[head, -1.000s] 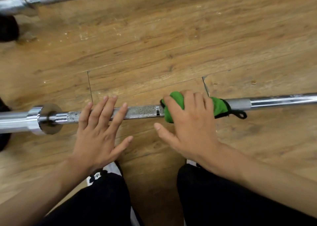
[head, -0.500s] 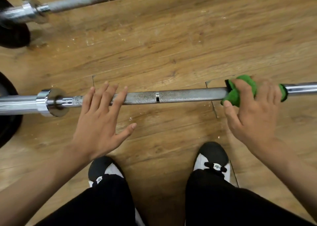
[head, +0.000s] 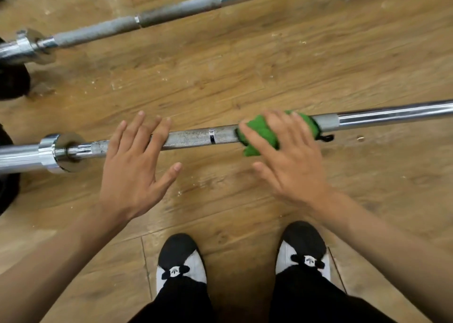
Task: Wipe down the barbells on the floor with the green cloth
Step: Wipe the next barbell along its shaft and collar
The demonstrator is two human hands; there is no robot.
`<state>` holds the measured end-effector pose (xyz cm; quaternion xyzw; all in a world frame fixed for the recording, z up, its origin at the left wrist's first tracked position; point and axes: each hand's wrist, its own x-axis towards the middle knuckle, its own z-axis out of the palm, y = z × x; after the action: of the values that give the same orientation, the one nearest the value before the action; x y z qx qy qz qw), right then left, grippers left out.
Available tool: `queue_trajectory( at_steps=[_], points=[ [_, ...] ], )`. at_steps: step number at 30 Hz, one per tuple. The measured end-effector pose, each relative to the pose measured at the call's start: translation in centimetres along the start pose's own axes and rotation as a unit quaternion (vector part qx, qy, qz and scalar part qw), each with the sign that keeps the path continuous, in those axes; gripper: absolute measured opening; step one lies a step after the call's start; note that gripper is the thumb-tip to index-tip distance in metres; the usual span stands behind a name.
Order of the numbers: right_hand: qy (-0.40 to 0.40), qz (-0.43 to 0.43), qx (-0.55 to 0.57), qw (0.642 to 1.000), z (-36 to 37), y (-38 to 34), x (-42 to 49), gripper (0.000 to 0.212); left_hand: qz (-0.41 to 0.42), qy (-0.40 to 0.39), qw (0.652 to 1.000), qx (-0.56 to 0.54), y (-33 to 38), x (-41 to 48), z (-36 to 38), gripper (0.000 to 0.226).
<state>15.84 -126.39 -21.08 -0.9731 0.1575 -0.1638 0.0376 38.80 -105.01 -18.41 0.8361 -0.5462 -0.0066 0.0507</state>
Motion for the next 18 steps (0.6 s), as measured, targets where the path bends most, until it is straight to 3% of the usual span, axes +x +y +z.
queue_trajectory(
  at_steps=[4,8,10,14,18],
  points=[
    [0.060,0.131,-0.033,0.989,-0.7,5.7,-2.5,0.057,0.003,0.007,1.000,0.004,-0.5,1.3,0.1,0.083],
    [0.104,0.274,0.007,0.956,-0.3,3.2,0.2,0.068,-0.003,0.023,1.000,0.009,-0.5,2.7,0.5,0.084],
    [0.082,0.234,0.022,0.968,0.6,-0.8,2.4,0.072,-0.003,0.030,1.000,0.008,-0.6,3.1,0.4,0.084],
    [0.012,0.076,0.048,0.996,2.0,-6.4,6.4,0.065,0.004,0.030,0.999,-0.009,-1.4,4.1,0.2,0.078],
    [-0.009,-0.050,-0.002,0.999,1.8,-3.1,6.3,0.059,0.003,0.036,0.999,-0.013,-1.8,4.6,0.3,0.076]
  ],
)
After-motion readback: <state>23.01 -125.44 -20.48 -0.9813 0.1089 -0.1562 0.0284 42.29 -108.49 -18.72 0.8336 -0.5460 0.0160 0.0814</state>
